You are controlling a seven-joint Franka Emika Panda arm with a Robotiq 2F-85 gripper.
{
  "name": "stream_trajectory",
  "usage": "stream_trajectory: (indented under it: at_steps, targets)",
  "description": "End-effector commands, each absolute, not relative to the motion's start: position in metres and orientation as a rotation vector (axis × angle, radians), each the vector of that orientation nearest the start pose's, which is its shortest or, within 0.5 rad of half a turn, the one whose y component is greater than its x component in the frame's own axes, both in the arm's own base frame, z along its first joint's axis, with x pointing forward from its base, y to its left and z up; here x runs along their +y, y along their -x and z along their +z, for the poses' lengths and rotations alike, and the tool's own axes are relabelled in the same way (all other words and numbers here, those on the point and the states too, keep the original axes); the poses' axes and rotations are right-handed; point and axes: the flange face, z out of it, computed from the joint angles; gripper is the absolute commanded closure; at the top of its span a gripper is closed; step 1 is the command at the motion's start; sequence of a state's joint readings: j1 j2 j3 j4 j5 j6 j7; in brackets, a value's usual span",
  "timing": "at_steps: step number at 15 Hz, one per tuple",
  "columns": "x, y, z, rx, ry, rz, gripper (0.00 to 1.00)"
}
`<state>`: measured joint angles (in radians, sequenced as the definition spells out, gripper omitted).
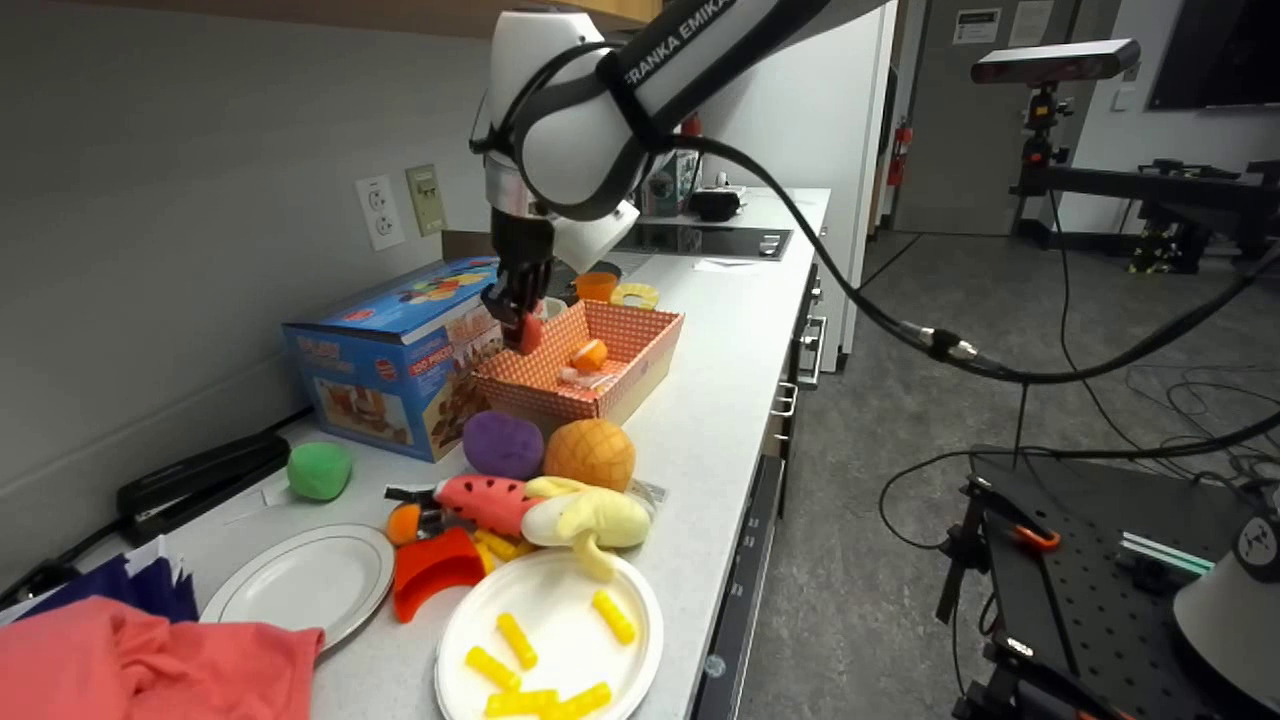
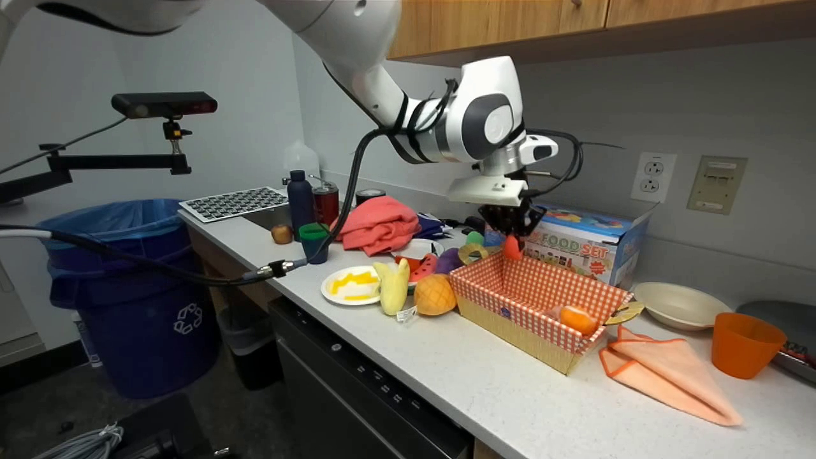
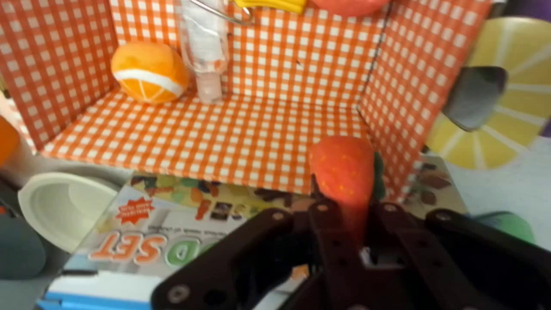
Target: Remove all the plush toys from the basket
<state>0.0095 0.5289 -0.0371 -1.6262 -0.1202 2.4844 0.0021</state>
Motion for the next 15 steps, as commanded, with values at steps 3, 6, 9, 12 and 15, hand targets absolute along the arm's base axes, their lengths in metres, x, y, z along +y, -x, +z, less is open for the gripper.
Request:
stream_trajectory:
  at_steps: [3, 6, 9, 12, 15]
  targets:
    - [0.063, -0.691, 0.400, -0.359, 3.105, -0.665, 0.96]
    - [0.100, -0.680, 0.390, -0.485, 3.067, -0.620, 0.96]
    - [0.114, -0.669, 0.370, -0.556, 3.067, -0.543, 0.57]
    - [0.111, -0.665, 0.364, -0.563, 3.063, -0.517, 0.36]
    - [0.095, -0.670, 0.373, -0.503, 3.058, -0.545, 0.13]
